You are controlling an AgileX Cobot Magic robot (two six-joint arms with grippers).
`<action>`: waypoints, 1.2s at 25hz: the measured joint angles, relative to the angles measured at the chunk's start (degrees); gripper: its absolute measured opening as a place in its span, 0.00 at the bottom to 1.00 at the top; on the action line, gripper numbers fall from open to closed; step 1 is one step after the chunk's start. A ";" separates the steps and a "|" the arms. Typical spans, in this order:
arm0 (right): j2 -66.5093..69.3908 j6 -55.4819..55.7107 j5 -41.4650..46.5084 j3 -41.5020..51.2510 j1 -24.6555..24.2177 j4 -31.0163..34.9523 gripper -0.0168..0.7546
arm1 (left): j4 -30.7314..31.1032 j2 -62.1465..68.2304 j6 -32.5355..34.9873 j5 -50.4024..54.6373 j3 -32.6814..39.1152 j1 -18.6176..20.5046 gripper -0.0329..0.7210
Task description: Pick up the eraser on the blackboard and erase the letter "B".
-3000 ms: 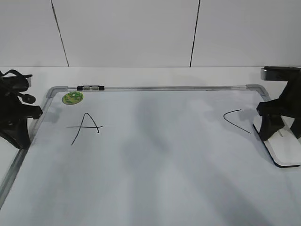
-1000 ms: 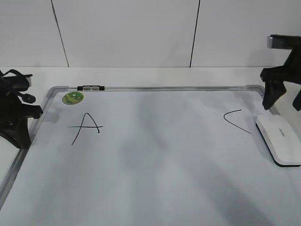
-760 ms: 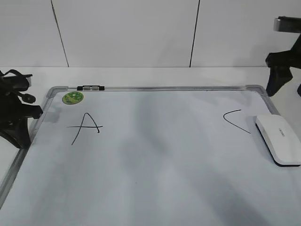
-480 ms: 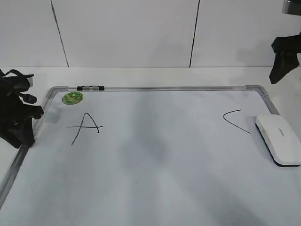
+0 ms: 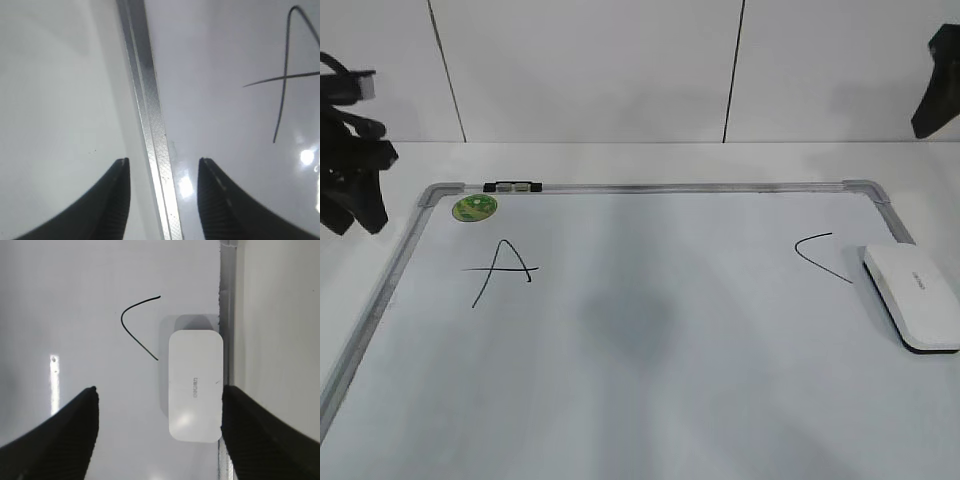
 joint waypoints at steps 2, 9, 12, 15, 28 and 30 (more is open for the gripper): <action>-3.07 0.00 -0.01 1.77 0.00 0.95 0.78 | 0.04 -2.86 -0.11 0.48 -0.46 0.00 0.44; -17.43 0.08 0.38 11.87 0.00 2.72 0.78 | 1.56 -14.89 -0.37 1.67 -0.46 0.00 0.40; -24.92 0.13 0.50 17.42 0.00 2.93 0.78 | 2.71 -21.38 -0.47 1.94 0.13 0.00 0.40; -31.78 0.13 0.96 22.58 0.00 2.93 0.78 | 3.07 -27.25 -0.47 2.35 0.18 0.00 0.40; -63.00 -0.74 1.79 41.98 0.00 -4.47 0.78 | 3.17 -54.32 -0.47 3.73 9.90 0.00 0.40; -67.24 -0.63 2.03 43.22 0.00 -6.88 0.78 | 3.39 -58.51 -0.47 3.77 13.38 0.00 0.40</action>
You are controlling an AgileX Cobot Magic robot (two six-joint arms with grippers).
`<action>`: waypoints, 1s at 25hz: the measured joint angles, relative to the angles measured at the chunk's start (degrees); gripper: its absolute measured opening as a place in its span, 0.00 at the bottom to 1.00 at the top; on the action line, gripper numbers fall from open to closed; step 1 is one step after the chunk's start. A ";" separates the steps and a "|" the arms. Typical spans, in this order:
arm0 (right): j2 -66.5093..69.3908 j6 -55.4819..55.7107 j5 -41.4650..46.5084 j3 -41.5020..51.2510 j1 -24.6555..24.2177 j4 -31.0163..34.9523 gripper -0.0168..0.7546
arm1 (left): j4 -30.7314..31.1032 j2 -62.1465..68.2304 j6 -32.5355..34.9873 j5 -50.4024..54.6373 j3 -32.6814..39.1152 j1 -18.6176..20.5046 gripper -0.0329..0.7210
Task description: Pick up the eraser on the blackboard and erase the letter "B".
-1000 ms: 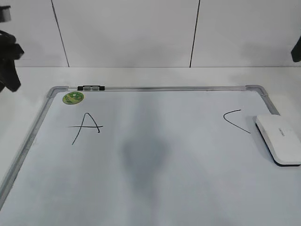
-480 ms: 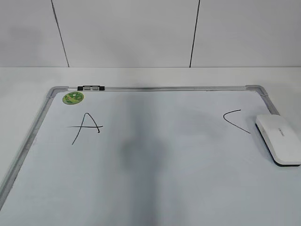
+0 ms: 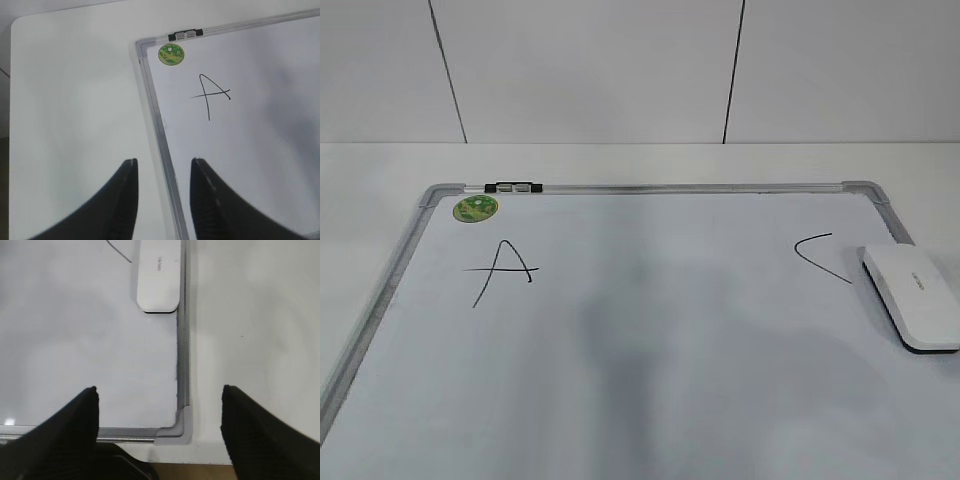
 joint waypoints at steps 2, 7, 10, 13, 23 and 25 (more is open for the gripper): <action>-4.28 0.00 0.00 0.89 0.00 -0.11 0.78 | 0.00 -4.89 0.00 0.11 3.98 0.00 0.40; -10.50 0.12 0.19 3.03 0.00 0.81 0.78 | 0.12 -15.45 0.00 0.50 12.70 0.00 0.39; -14.23 0.12 0.24 4.49 0.00 0.79 0.78 | 0.23 -21.80 0.00 0.59 17.79 0.00 0.38; -18.20 0.22 0.34 6.19 0.00 0.33 0.78 | 0.23 -28.62 0.00 0.63 22.72 0.00 0.37; -27.36 0.22 0.73 13.58 0.00 -0.28 0.78 | 0.23 -46.76 0.00 0.85 33.79 0.00 0.36; -27.36 0.08 0.73 13.82 0.00 -0.27 0.78 | 0.23 -49.57 0.00 0.85 35.54 0.00 0.36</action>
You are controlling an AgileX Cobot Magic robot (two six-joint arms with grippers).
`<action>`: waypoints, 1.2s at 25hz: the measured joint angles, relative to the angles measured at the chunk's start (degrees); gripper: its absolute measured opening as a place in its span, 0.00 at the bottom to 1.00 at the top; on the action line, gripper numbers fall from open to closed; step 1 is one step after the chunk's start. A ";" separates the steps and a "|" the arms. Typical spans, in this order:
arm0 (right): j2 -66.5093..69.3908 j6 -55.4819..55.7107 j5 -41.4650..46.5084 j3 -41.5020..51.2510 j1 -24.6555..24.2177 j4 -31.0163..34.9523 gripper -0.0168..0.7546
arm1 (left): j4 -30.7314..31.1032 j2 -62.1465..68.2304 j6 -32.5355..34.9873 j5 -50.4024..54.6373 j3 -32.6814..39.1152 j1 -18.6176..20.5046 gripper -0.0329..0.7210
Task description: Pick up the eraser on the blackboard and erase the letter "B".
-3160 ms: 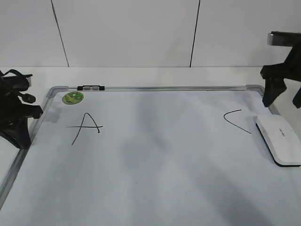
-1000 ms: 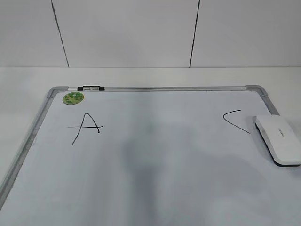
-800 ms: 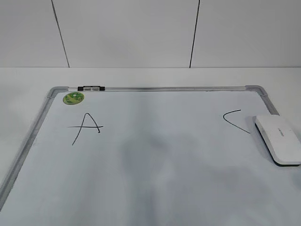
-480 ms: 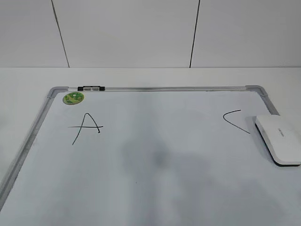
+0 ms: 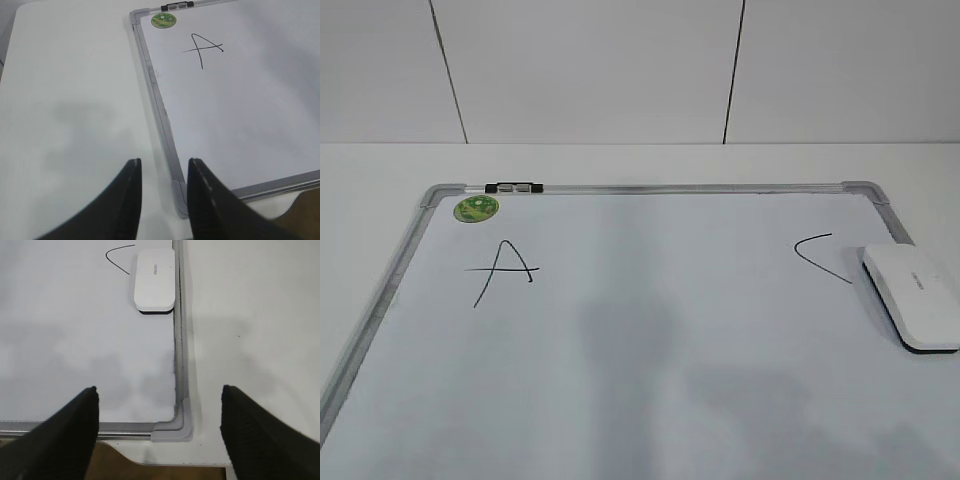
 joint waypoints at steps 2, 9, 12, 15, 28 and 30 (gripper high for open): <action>0.00 -0.17 -0.83 0.46 0.00 -0.04 0.78 | 0.00 -2.12 0.00 0.28 2.15 0.00 0.35; 0.00 -0.39 -6.29 2.88 0.00 -0.18 0.78 | 0.66 -2.23 0.00 -2.60 5.40 0.00 0.35; 0.00 -0.39 -6.38 2.88 0.00 -0.18 0.78 | 0.99 -2.23 0.00 -7.35 7.00 0.00 0.36; 0.00 -0.39 -6.43 2.88 0.00 -0.26 0.78 | 0.99 -2.23 0.00 -8.56 7.35 0.00 0.36; 0.00 -0.51 -6.73 2.88 0.00 -2.30 0.78 | 0.88 -2.23 0.00 -8.96 7.35 1.03 0.36; 0.00 -0.51 -6.73 2.88 0.00 -2.34 0.78 | 0.46 -2.23 0.00 -8.96 7.35 1.28 0.36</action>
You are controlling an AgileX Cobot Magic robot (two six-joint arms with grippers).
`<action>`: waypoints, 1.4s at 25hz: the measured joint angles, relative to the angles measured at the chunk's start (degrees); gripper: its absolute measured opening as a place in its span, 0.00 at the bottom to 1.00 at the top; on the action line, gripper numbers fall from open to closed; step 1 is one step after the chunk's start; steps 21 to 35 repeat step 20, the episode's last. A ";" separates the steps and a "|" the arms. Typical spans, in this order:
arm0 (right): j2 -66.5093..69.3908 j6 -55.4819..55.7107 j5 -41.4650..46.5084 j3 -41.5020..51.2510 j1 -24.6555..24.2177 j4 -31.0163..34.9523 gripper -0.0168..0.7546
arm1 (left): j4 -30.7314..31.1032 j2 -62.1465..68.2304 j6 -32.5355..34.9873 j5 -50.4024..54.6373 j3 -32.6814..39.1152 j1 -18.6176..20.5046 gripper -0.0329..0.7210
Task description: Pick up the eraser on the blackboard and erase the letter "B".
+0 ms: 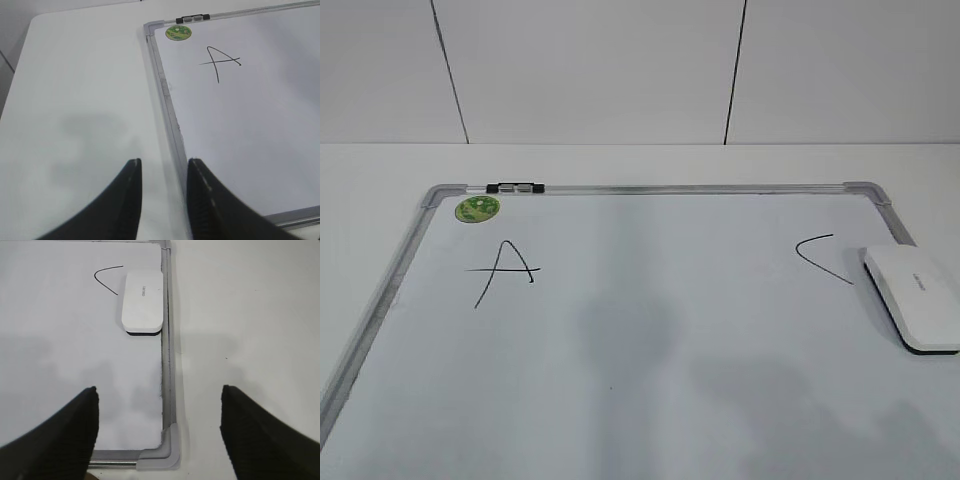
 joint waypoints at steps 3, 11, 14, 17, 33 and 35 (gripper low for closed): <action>0.00 0.00 0.00 0.00 0.00 0.00 0.78 | -0.23 0.00 0.00 0.00 0.00 0.11 0.35; 0.00 0.00 0.00 0.00 0.00 -0.10 0.78 | -0.36 0.00 0.00 0.00 0.00 0.11 0.36; 0.00 0.00 0.00 0.00 0.00 -0.10 0.78 | -0.36 0.00 0.00 0.00 0.00 0.11 0.36; 0.00 0.00 0.00 0.00 0.00 -0.10 0.78 | -0.36 0.00 0.00 0.00 0.00 0.11 0.36; 0.00 0.00 0.00 0.00 0.00 -0.10 0.78 | -0.36 0.00 0.00 0.00 0.00 0.11 0.36; 0.00 0.00 0.00 0.00 0.00 -0.10 0.78 | -0.36 0.00 0.00 0.00 0.00 0.11 0.36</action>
